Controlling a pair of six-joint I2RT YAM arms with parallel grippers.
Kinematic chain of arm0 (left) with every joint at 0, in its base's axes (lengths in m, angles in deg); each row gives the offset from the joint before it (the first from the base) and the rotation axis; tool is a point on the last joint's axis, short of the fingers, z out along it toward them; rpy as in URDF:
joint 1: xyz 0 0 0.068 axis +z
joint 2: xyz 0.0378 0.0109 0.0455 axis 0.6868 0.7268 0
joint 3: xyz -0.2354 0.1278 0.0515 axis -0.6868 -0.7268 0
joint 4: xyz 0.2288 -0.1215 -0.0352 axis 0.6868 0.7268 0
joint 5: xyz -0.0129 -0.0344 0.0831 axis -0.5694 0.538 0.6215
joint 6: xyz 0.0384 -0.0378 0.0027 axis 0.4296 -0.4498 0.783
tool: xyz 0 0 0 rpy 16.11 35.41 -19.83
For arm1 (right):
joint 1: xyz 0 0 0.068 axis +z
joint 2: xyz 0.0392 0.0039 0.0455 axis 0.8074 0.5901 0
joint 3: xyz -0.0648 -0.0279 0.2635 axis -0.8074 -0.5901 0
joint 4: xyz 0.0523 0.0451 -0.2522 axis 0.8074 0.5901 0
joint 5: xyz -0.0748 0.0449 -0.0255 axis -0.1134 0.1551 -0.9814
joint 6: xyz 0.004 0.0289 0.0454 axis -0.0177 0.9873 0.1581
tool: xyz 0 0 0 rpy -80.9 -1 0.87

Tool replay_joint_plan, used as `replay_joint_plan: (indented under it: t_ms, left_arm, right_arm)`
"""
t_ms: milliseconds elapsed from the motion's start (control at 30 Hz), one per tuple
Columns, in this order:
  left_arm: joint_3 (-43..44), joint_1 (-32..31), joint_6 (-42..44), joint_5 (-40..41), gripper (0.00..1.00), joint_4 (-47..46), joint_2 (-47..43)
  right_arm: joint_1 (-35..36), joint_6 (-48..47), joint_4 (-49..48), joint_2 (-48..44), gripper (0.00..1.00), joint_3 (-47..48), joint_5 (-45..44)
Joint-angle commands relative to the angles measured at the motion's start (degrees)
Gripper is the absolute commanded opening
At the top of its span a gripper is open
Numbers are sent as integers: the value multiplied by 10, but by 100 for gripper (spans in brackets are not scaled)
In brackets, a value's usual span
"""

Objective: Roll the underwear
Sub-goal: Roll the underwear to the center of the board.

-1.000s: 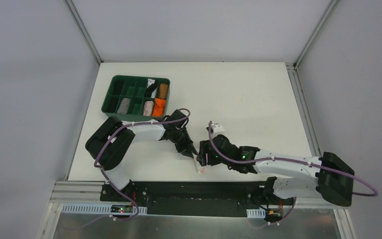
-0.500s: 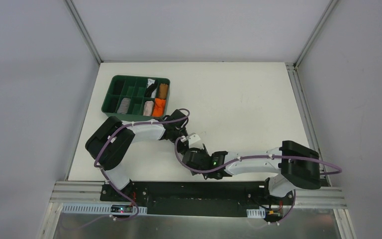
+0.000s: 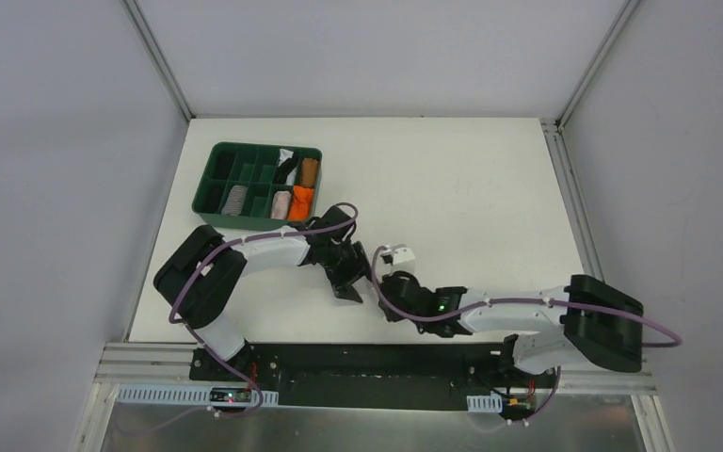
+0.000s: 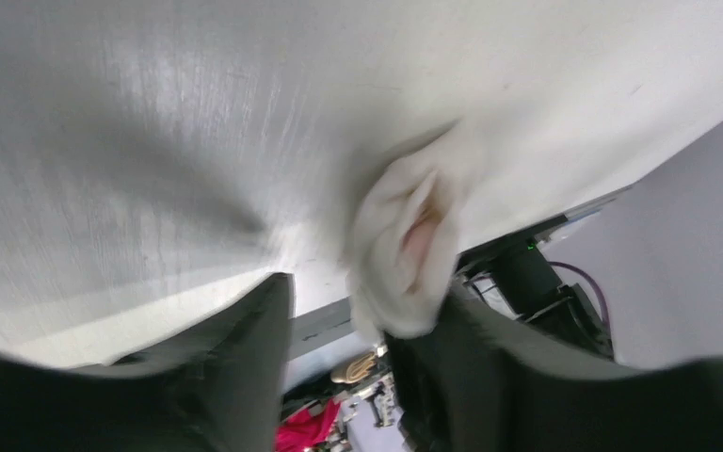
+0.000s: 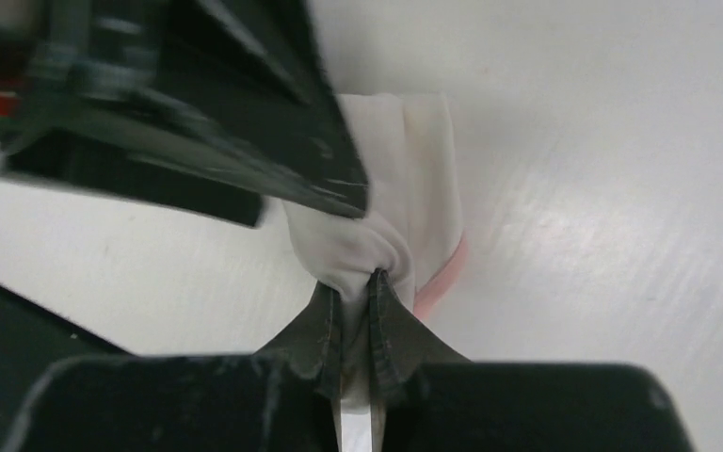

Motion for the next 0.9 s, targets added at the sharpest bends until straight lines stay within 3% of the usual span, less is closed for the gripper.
replay_joint_plan:
  t_ms: [0,33,67,100,200,300,333,400,567,867]
  left_arm:
    - [1,0,8,24,71,31,-38]
    - [1,0,10,22,80,32,-41]
    - [1,0,11,20,86,31,-42]
    - [0,0,13,19,89,31,-44]
    - [-4,0,17,15,91,27,-52]
    - [-12,0,18,11,91,11,-59]
    - [-16,0,18,10,91,4,-61]
    - [-24,0,21,-2,90,-18,-62]
    - [-24,-6,32,-47,88,-55,-41]
    - [-37,-24,-9,-11,81,-69,-25]
  right_arm:
    - [-93,21,-172,-74,0,-119,82]
    - [-110,21,-192,-79,0,-134,82]
    - [-123,41,-209,-82,0,-147,236]
    - [-136,47,-227,-84,0,-161,273]
    - [-180,60,-283,-79,0,-194,354]
    - [-227,63,-347,-56,0,-220,362]
    - [-240,95,-366,-45,0,-226,444]
    - [-264,118,-410,-18,0,-238,493]
    - [-308,168,-538,56,0,-276,548]
    - [-338,255,-753,187,0,-295,600]
